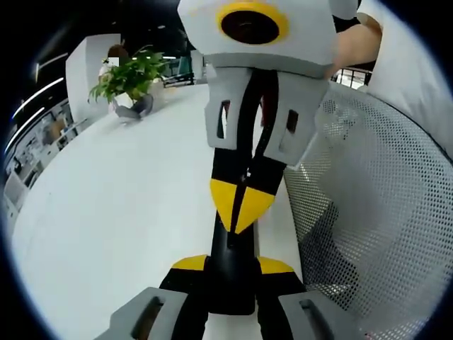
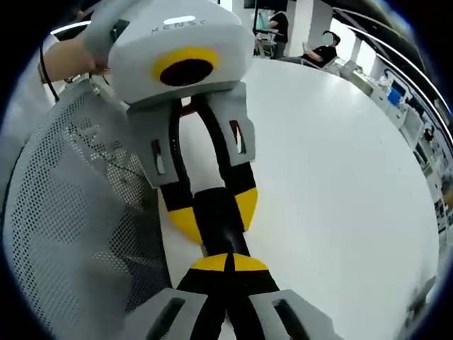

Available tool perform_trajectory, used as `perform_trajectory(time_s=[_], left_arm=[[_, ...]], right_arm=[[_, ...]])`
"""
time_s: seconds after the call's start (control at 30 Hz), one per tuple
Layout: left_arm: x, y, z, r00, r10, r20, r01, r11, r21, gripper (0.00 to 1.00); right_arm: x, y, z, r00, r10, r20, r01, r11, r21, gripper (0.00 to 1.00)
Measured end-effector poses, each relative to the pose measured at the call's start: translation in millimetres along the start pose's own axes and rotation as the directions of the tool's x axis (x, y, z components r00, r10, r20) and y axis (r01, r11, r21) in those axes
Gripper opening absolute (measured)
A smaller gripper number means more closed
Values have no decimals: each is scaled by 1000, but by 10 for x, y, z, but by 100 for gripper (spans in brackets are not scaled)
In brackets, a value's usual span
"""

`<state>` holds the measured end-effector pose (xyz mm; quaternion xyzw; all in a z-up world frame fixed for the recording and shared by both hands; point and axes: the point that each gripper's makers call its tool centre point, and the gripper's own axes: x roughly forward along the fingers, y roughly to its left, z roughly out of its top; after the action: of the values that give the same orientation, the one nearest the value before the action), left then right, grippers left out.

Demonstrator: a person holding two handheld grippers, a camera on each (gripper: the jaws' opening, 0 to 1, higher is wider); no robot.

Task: Press the specified remote control buttons in sequence, fully releasing each button before pressing the next.

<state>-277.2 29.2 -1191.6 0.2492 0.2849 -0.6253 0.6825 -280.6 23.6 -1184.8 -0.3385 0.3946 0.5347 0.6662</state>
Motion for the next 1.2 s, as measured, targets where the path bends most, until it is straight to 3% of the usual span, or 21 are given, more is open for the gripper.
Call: perform_trajectory(time_s=[0.13, 0.17, 0.43, 0.73, 0.87, 1.0, 1.2], left_arm=[[1, -5, 0, 1000, -7, -4, 8, 1000, 10, 24], [1, -5, 0, 1000, -8, -5, 8, 1000, 10, 24], [7, 1, -4, 1000, -7, 2, 7, 1000, 4, 24], [13, 6, -5, 1000, -5, 8, 5, 1000, -2, 24], [16, 7, -4, 1000, -5, 4, 5, 1000, 1, 24], [18, 7, -3, 1000, -6, -3, 6, 1000, 7, 24], [16, 8, -2, 1000, -6, 1, 6, 1000, 3, 24]], right_arm=[[5, -15, 2, 1000, -19, -11, 19, 1000, -20, 0], [3, -26, 2, 1000, -26, -9, 26, 999, 18, 0], [1, -36, 37, 1000, -22, 1, 22, 999, 49, 0], [8, 20, 41, 1000, -17, -17, 17, 1000, 5, 0], [8, 3, 34, 1000, -17, -6, 17, 999, 29, 0], [21, 12, 41, 999, -33, -40, 32, 999, -38, 0], [-3, 6, 47, 1000, -26, -11, 26, 1000, -5, 0]])
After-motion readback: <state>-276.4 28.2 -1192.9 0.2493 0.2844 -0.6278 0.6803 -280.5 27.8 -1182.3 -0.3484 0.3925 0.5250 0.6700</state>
